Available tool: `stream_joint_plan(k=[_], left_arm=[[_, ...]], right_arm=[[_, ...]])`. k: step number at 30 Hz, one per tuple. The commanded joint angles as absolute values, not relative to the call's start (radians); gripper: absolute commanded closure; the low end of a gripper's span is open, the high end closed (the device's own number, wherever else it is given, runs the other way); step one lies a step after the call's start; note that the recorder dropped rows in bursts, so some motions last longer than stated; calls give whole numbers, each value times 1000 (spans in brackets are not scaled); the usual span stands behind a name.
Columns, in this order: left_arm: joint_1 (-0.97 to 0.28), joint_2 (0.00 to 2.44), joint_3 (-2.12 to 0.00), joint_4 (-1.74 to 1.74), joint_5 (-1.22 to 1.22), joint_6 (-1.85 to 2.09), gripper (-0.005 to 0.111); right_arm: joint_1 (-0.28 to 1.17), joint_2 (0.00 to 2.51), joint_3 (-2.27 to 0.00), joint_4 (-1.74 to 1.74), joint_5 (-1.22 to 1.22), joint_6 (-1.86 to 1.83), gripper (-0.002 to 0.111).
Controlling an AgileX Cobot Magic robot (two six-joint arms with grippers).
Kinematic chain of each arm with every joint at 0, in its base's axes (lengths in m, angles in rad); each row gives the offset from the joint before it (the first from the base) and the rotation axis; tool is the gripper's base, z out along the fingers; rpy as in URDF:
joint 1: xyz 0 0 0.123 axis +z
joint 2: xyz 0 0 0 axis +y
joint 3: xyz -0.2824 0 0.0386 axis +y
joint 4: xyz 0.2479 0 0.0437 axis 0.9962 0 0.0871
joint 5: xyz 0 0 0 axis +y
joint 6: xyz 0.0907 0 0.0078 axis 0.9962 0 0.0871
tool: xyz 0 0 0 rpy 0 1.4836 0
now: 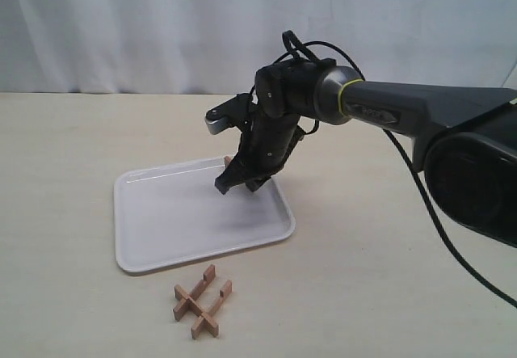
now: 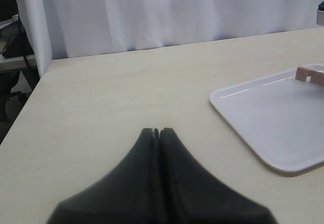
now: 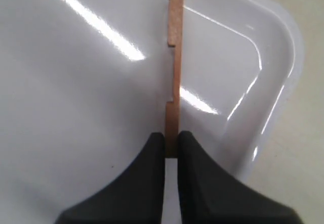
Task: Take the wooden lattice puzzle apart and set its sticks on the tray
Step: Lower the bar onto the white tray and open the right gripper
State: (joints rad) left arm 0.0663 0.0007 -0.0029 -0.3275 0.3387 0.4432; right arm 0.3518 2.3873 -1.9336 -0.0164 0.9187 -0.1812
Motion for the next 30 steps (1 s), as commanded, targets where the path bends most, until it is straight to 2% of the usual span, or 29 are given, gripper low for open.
stream_joint_plan(k=[1, 8, 11, 18, 24, 30], left_arm=[[57, 0, 0, -327, 327, 445, 107], [57, 0, 0, -327, 327, 445, 107], [57, 0, 0, -327, 327, 445, 107], [57, 0, 0, -327, 327, 445, 107], [57, 0, 0, -327, 327, 445, 107], [57, 0, 0, -327, 327, 445, 107]], right_arm=[[347, 2385, -1940, -15, 917, -187, 100], [347, 2385, -1942, -15, 921, -187, 73], [347, 2376, -1942, -15, 918, -187, 67], [352, 2295, -1942, -15, 953, -181, 65], [352, 2210, -1938, 13, 1104, -181, 65], [394, 2103, -1789, -10, 1131, -181, 65]])
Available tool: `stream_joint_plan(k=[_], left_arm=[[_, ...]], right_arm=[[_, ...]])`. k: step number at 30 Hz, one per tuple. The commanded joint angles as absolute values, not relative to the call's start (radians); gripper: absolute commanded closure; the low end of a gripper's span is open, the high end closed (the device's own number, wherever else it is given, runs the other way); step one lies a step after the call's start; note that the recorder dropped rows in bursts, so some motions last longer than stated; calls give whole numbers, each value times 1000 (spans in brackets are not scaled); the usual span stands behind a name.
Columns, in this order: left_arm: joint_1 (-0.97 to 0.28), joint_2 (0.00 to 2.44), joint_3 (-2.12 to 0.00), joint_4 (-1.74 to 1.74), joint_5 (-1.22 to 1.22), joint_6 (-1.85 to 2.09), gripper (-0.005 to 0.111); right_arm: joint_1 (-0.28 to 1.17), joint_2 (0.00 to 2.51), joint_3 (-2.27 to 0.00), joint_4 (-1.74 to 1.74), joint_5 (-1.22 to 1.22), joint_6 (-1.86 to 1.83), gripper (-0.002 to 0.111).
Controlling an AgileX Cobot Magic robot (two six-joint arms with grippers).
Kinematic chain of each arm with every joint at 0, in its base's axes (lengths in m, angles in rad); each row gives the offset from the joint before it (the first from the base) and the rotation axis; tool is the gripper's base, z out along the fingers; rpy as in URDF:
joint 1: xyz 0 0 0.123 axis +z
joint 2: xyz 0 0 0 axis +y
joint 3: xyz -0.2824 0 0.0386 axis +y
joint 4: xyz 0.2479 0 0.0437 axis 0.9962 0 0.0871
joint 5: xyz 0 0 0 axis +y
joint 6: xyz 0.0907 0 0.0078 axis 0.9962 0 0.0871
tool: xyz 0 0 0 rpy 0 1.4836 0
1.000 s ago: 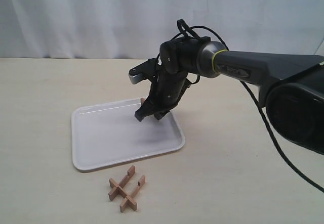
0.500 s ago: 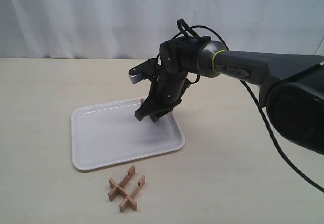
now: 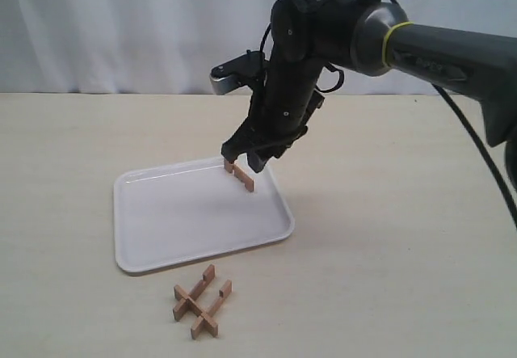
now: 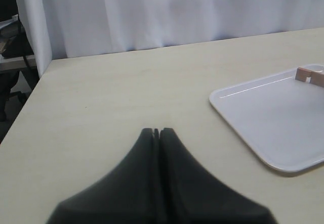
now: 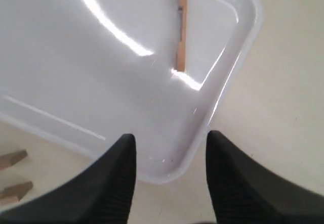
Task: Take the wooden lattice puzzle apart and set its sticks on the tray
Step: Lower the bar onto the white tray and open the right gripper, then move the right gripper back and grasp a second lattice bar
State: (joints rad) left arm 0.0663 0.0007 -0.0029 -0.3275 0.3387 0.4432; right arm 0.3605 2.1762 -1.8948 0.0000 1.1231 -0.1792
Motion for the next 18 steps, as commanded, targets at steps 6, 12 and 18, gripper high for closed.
stream_joint_plan(k=[6, 12, 18], left_arm=[[43, 0, 0, -327, 327, 445, 107], [43, 0, 0, -327, 327, 445, 107], [43, 0, 0, -327, 327, 445, 107]], right_arm=[[477, 1952, -1557, -17, 1047, -181, 65], [591, 1834, -1333, -17, 925, -133, 65], [752, 1810, -1159, -15, 773, -80, 66]])
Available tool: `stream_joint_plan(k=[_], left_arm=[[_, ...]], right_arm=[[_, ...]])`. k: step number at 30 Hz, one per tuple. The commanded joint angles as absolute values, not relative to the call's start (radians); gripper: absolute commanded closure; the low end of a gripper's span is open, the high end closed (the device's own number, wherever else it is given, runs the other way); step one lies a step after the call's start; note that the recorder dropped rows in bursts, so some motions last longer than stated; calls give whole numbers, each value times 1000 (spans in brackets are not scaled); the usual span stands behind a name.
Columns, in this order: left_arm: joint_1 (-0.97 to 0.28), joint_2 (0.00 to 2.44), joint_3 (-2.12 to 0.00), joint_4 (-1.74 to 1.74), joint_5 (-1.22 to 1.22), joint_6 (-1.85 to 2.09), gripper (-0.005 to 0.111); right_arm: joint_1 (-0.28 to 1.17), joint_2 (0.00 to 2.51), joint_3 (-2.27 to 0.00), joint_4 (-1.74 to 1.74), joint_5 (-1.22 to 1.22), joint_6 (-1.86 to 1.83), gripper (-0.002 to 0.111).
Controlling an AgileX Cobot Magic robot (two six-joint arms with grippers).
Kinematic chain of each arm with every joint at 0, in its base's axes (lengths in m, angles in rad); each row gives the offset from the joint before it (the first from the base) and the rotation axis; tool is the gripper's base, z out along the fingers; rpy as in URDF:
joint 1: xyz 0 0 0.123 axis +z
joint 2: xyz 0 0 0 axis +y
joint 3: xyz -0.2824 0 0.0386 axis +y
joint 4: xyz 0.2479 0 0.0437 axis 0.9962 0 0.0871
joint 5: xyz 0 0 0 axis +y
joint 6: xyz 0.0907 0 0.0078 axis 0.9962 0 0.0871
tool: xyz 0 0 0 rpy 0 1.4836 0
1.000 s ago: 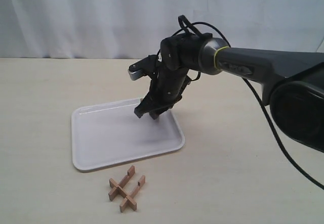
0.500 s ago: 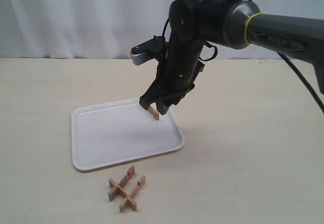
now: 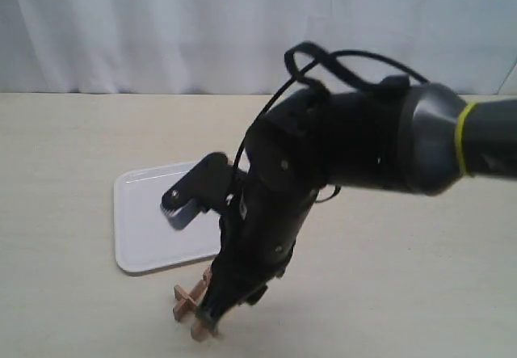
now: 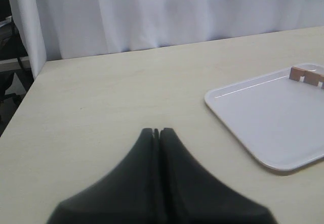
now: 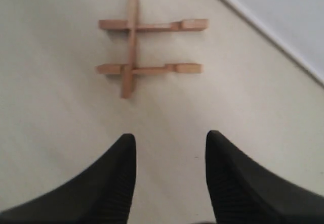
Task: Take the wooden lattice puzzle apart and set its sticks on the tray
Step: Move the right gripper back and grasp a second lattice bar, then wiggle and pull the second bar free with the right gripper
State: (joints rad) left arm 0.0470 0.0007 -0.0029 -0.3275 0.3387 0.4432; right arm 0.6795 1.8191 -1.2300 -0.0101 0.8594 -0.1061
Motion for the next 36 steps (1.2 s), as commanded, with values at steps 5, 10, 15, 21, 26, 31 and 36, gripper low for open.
stream_joint_plan(k=[5, 10, 15, 21, 26, 31, 36], left_arm=[[43, 0, 0, -327, 327, 445, 107], [43, 0, 0, -327, 327, 445, 107], [43, 0, 0, -327, 327, 445, 107], [43, 0, 0, -327, 327, 445, 107], [43, 0, 0, -327, 327, 445, 107], [43, 0, 0, -327, 327, 445, 107], [43, 0, 0, -327, 327, 445, 107]], right_arm=[[794, 1840, -1129, -12, 681, -33, 66], [794, 1892, -1129, -15, 631, -14, 66], [792, 1930, -1129, -45, 602, -14, 66], [792, 1949, -1129, -65, 551, 0, 66], [783, 1949, -1129, -114, 545, 25, 66], [757, 1962, -1129, -116, 536, 42, 66], [756, 1993, -1129, -113, 519, 40, 66]])
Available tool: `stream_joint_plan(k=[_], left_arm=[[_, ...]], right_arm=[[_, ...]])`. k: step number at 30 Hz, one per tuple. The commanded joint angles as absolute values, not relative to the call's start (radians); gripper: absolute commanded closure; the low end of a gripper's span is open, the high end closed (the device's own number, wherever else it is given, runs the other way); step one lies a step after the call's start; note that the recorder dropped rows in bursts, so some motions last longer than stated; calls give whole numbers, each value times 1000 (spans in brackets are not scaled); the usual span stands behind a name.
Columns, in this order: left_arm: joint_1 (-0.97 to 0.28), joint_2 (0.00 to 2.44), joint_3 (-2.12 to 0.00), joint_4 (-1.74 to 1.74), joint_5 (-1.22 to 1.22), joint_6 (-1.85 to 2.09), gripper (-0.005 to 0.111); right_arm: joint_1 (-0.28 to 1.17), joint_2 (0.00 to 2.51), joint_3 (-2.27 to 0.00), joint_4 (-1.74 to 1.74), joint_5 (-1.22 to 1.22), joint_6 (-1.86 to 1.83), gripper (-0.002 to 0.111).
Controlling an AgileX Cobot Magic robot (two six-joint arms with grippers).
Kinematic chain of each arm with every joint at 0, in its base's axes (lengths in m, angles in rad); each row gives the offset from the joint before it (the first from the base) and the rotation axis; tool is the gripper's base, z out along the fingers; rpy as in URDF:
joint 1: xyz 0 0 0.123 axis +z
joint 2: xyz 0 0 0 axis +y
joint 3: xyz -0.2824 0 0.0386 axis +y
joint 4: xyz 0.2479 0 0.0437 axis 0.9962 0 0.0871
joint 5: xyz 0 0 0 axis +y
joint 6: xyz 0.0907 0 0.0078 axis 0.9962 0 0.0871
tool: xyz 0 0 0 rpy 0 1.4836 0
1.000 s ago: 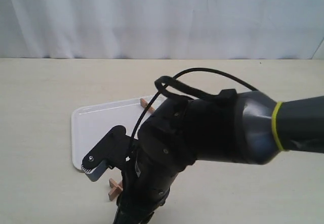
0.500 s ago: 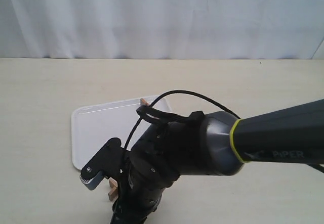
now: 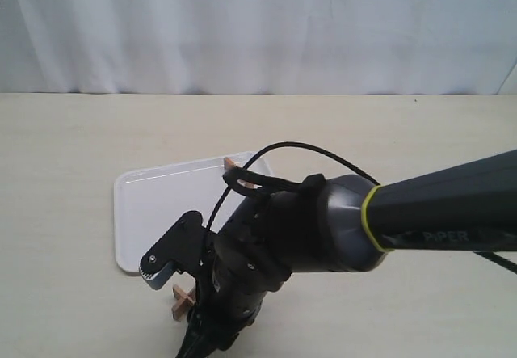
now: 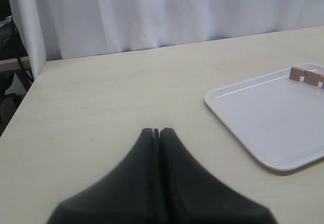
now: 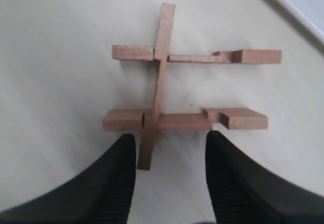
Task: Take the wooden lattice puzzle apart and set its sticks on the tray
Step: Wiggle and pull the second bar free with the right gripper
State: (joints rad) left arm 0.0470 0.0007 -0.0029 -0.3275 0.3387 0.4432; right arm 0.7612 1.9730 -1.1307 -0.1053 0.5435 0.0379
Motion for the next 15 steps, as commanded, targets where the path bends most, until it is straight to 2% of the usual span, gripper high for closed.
stream_joint_plan(k=[1, 8, 15], left_arm=[[43, 0, 0, -327, 327, 445, 107], [43, 0, 0, -327, 327, 445, 107], [43, 0, 0, -327, 327, 445, 107]], right_arm=[[756, 1997, -1129, -113, 517, 40, 66], [756, 2008, -1129, -113, 498, 39, 67], [756, 2008, -1129, -113, 505, 39, 78]])
